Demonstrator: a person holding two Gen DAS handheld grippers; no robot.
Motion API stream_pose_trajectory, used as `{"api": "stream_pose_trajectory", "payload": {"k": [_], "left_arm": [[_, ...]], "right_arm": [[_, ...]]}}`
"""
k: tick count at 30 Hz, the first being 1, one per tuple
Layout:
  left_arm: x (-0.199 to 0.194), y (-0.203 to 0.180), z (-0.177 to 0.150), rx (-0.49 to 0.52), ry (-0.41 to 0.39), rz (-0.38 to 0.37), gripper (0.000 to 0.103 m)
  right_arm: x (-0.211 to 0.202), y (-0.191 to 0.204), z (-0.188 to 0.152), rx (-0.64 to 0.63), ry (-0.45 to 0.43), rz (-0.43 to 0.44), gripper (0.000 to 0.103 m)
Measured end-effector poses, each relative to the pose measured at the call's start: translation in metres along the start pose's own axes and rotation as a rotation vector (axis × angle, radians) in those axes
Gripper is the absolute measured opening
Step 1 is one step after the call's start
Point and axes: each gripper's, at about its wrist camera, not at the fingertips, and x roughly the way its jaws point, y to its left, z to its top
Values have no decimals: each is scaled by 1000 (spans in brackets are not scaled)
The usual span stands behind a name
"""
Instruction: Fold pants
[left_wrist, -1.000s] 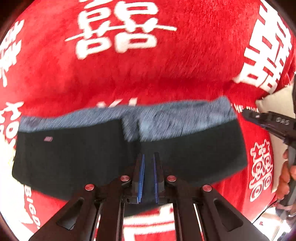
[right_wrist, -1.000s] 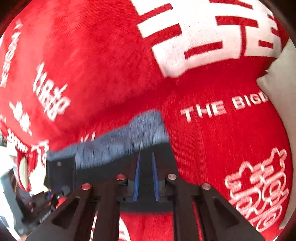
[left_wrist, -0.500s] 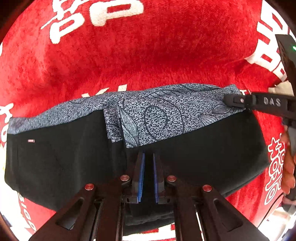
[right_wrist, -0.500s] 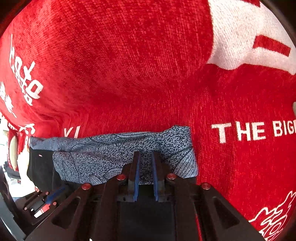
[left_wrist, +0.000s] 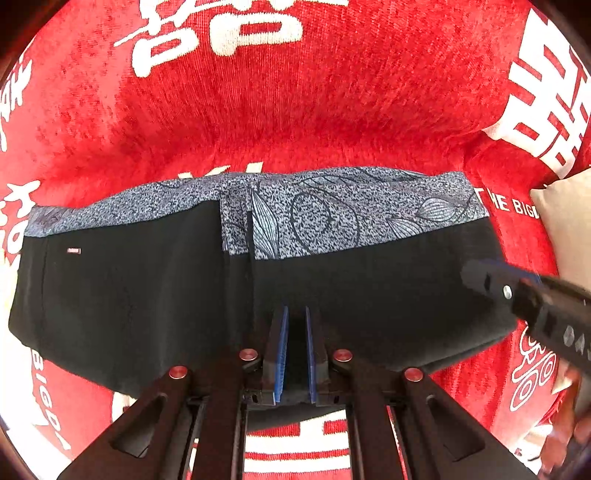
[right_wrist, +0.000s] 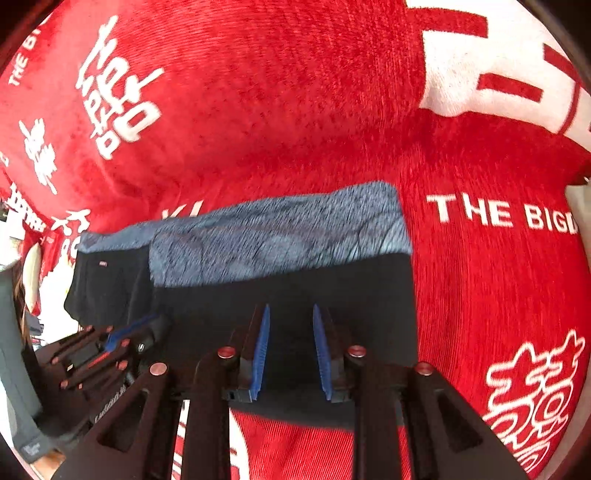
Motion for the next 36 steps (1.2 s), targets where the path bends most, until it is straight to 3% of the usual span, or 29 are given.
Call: {"api": "stream_pose_trajectory", "payload": {"k": [10,11,12,13,14,17,26,27,28,30,32,34,36], "left_arm": [[-17,-7,-4,1,-40,-68,11],[-19,-9,-5,3,-41,-75,14],[-21,-10,-6,3,-43,-78,44],[-26,-11,-7,-4,-54,-76,80],[-30,-11,-8,-14,-71,-77,87],[-39,-13,-9,-15,-90,-94,87],[-44,-15,-7,-38,-57,-12,87],[-44,-14,-7,-44,-50,-7,87],[-45,-13,-7,-54,-42,8,87],[-47,-10,-8,-68,-28,20,87],[-51,-6,-10,-91,-25,48,87],[-55,0,-11,-116,-27,66,87],[-57,10,-14,-161,-21,52,87]], "right_arm": [[-27,2,-28,5,-2,23,27],[-29,2,-29,8,-2,27,27],[-31,1,-30,12,-1,32,27],[-32,2,-31,15,0,35,27],[-33,2,-32,17,0,40,27],[-37,3,-34,16,3,52,27],[-40,1,-37,1,27,57,29],[-41,0,-38,0,31,56,40],[-41,-2,-38,-1,39,60,59],[-45,-5,-38,-2,35,64,73],[-48,-6,-39,-13,37,60,74],[-49,-7,-40,-20,47,52,83],[-47,-6,-41,-27,60,54,83]]}}
